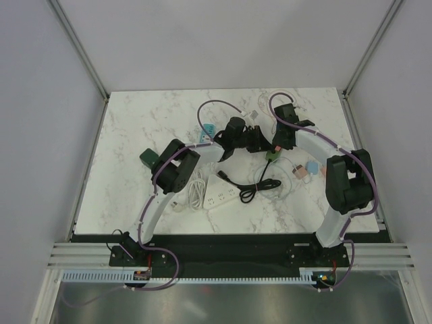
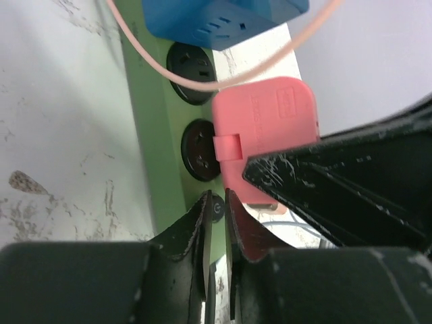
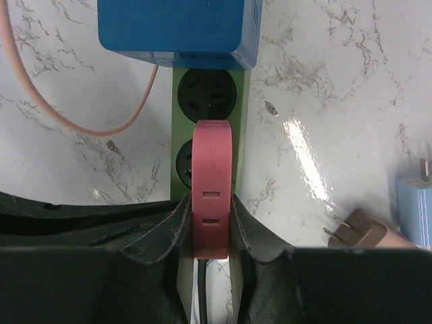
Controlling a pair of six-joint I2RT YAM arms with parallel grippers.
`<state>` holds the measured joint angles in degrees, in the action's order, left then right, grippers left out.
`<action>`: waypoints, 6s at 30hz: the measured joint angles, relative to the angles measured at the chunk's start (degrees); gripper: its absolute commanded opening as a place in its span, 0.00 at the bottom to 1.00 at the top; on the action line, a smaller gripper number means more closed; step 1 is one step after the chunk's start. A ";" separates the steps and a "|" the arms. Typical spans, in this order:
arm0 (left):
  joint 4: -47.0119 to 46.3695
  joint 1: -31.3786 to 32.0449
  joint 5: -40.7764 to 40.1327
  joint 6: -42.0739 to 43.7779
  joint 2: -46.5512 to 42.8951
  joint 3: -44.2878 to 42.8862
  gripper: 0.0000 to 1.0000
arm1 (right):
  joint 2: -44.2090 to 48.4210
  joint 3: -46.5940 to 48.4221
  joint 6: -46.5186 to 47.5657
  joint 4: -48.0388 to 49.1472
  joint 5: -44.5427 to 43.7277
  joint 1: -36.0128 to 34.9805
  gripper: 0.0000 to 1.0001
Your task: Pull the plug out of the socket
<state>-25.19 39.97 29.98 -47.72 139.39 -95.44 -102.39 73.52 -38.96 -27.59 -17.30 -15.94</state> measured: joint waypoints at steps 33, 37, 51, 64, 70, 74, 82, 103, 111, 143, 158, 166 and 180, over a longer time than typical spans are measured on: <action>11.65 3.63 -9.86 8.87 0.33 -6.19 0.16 | 9.16 2.80 3.37 -2.80 2.45 0.35 0.00; 6.84 2.95 -6.93 9.84 -1.22 -1.75 0.18 | 15.76 -2.84 6.29 -3.54 0.94 6.58 0.00; 1.18 2.64 0.33 9.03 -0.13 -0.04 0.19 | 18.23 -23.15 8.09 16.17 23.82 38.27 0.06; -5.33 1.62 3.58 3.69 2.01 0.44 0.20 | 12.68 -30.01 2.86 34.05 36.00 38.25 0.30; -6.10 1.57 3.74 3.54 2.27 0.48 0.20 | 10.62 -29.81 2.67 34.01 35.43 38.29 0.56; -6.32 1.57 3.76 3.54 2.34 0.48 0.20 | 10.62 -29.31 3.19 32.63 34.71 38.29 0.87; -5.92 1.55 5.07 3.74 2.84 -0.50 0.20 | 17.77 -27.56 6.47 22.69 25.99 35.95 0.98; 6.21 1.55 1.88 10.93 2.12 -16.06 0.34 | 11.15 -7.41 12.11 9.29 13.73 17.35 0.95; 6.21 1.57 2.01 9.42 6.51 -16.37 0.30 | 4.09 0.20 12.28 9.38 12.41 13.51 0.87; 16.98 1.88 -7.54 8.83 10.95 -25.09 0.20 | -11.02 16.79 12.61 5.70 1.38 6.34 0.90; 26.21 2.12 -12.15 7.61 12.83 -31.80 0.02 | -13.92 17.38 9.81 5.64 -1.99 5.95 0.85; 34.14 2.12 -13.42 6.84 15.02 -38.69 0.02 | -13.92 16.52 8.09 5.68 -4.59 5.49 0.81; 35.58 2.12 -13.46 8.55 16.09 -41.16 0.02 | -13.94 15.72 6.27 5.22 -7.04 4.44 0.53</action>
<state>10.39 42.09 16.51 -39.18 155.48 -136.59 -116.33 89.23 -32.69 -22.37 -24.34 -11.51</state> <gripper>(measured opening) 0.026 0.693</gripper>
